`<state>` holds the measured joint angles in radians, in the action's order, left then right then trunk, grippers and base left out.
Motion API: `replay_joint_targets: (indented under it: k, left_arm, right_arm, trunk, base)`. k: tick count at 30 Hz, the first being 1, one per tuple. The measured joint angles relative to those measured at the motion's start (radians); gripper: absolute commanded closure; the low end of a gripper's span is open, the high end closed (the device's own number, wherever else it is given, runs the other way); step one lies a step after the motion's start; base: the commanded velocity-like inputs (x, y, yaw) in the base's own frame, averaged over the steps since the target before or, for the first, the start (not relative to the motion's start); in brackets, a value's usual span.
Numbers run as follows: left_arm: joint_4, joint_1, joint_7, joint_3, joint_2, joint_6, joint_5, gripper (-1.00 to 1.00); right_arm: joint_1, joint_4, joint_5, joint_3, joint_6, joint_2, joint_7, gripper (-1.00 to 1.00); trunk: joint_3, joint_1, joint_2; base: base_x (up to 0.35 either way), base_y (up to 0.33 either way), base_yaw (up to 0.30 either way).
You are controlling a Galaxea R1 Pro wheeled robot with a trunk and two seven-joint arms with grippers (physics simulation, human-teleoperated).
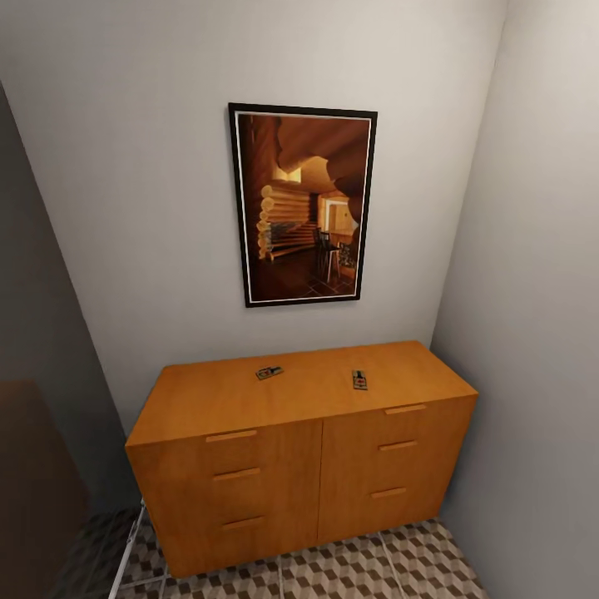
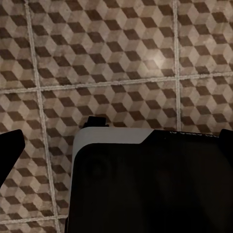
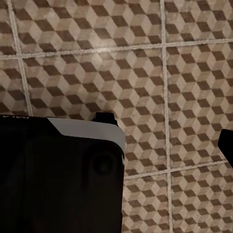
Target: Take the four mousetraps from the cabinet in the bathroom and place them on the bathroom floor. Make sure all four end up on the same floor surface, and ensure that at least two of them are either under or directly next to the same bathroom sink.
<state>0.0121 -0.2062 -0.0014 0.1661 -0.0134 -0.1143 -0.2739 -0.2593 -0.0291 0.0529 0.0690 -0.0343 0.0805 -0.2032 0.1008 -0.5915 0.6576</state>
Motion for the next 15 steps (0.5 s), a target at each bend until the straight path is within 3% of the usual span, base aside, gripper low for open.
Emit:
replay_joint_targets:
  k: [15]
  left_arm:
    - [0.044,-0.001,0.006,0.010,0.010,0.005,0.021,-1.00]
  right_arm:
    - [0.000,0.006,0.003,-0.002,-0.003,-0.001,-0.001,-1.00]
  trunk:
    - [0.000,0.000,0.000]
  base:
    - [0.000,0.000,0.000]
